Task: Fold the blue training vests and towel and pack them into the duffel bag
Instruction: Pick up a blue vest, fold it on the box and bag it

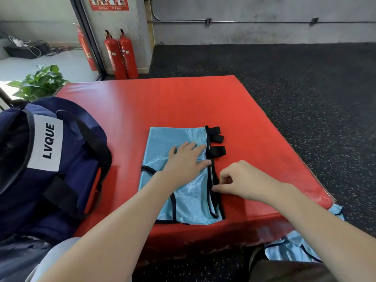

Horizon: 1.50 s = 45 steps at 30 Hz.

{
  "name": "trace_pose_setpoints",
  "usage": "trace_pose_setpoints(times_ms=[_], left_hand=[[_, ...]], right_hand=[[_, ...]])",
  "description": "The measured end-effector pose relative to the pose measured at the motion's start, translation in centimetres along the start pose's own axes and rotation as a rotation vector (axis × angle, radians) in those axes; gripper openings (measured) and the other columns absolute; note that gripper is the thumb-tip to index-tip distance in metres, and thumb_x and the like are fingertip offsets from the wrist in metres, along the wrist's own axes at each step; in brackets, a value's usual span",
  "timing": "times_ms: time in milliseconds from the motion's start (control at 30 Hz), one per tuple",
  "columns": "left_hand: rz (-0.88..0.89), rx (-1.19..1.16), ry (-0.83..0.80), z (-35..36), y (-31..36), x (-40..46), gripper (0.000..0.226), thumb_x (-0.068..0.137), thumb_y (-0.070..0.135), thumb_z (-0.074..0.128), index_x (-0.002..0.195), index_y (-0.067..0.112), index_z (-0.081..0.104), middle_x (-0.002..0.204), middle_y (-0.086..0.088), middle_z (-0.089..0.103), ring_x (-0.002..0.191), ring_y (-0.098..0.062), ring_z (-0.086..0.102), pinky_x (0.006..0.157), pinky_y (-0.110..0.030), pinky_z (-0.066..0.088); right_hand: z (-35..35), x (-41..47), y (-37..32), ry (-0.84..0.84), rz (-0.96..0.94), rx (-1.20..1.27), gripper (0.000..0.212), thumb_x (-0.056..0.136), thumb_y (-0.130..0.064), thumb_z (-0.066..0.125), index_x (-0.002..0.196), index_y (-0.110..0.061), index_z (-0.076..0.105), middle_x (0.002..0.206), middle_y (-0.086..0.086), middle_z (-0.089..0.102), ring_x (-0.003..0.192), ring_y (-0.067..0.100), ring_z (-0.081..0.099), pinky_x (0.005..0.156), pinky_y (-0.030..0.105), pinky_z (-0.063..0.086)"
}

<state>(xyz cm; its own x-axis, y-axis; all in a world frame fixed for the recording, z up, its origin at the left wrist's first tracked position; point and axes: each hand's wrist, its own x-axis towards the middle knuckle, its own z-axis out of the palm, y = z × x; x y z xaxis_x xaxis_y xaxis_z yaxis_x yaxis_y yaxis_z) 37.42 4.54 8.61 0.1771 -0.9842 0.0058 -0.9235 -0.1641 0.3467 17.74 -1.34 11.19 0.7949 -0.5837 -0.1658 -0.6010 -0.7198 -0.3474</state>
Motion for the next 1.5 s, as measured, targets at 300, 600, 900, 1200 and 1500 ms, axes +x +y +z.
trace_pose_setpoints(times_ms=[300, 600, 900, 1200, 1500], left_hand=[[-0.006, 0.046, -0.047, -2.1, -2.5, -4.9, 0.061, 0.099, 0.057, 0.046, 0.153, 0.032, 0.034, 0.161, -0.002, 0.031, 0.150, -0.020, 0.023, 0.122, -0.049, 0.017], [-0.063, 0.045, -0.004, -2.4, -5.7, -12.3, 0.063, 0.094, 0.064, 0.050, 0.149, 0.036, 0.040, 0.157, 0.003, 0.036, 0.149, -0.023, 0.022, 0.118, -0.055, 0.024], [-0.054, -0.098, -0.015, -2.4, -5.8, -17.8, 0.064, 0.089, 0.058, 0.065, 0.145, 0.030, 0.051, 0.151, -0.001, 0.043, 0.142, -0.022, 0.030, 0.119, -0.035, 0.025], [0.059, -0.106, 0.071, -2.3, -5.2, -19.9, 0.034, 0.086, 0.023, 0.076, 0.120, 0.022, 0.070, 0.122, 0.011, 0.063, 0.119, -0.007, 0.052, 0.106, -0.024, 0.040], [0.015, -0.398, 0.358, -4.7, -2.9, -20.4, 0.008, 0.089, 0.021, 0.069, 0.090, 0.029, 0.068, 0.081, 0.015, 0.067, 0.083, -0.006, 0.063, 0.077, -0.018, 0.046]], right_hand=[[0.7, -2.7, -1.4, 0.164, -0.145, 0.026, 0.017, 0.090, -0.036, 0.069, 0.106, -0.034, 0.063, 0.095, -0.020, 0.054, 0.085, -0.002, 0.053, 0.082, 0.034, 0.052], [2.8, -4.6, -3.9, 0.159, -0.243, 0.022, 0.054, 0.090, -0.072, 0.050, 0.125, -0.033, 0.062, 0.129, -0.022, 0.048, 0.126, -0.001, 0.039, 0.102, 0.024, 0.042], [5.5, -6.5, -3.3, 0.135, -0.264, 0.015, 0.067, 0.080, -0.067, 0.068, 0.137, -0.032, 0.055, 0.149, -0.017, 0.035, 0.141, -0.002, 0.023, 0.114, 0.018, 0.025], [6.2, -7.3, -2.9, 0.232, -0.284, 0.127, 0.016, 0.088, -0.019, 0.077, 0.102, -0.027, 0.074, 0.118, -0.025, 0.056, 0.123, -0.006, 0.044, 0.105, 0.029, 0.043], [1.5, -8.4, -5.1, 0.307, -0.179, 0.437, 0.008, 0.072, -0.035, 0.066, 0.077, -0.030, 0.063, 0.082, -0.012, 0.065, 0.080, 0.002, 0.060, 0.073, 0.029, 0.045]])
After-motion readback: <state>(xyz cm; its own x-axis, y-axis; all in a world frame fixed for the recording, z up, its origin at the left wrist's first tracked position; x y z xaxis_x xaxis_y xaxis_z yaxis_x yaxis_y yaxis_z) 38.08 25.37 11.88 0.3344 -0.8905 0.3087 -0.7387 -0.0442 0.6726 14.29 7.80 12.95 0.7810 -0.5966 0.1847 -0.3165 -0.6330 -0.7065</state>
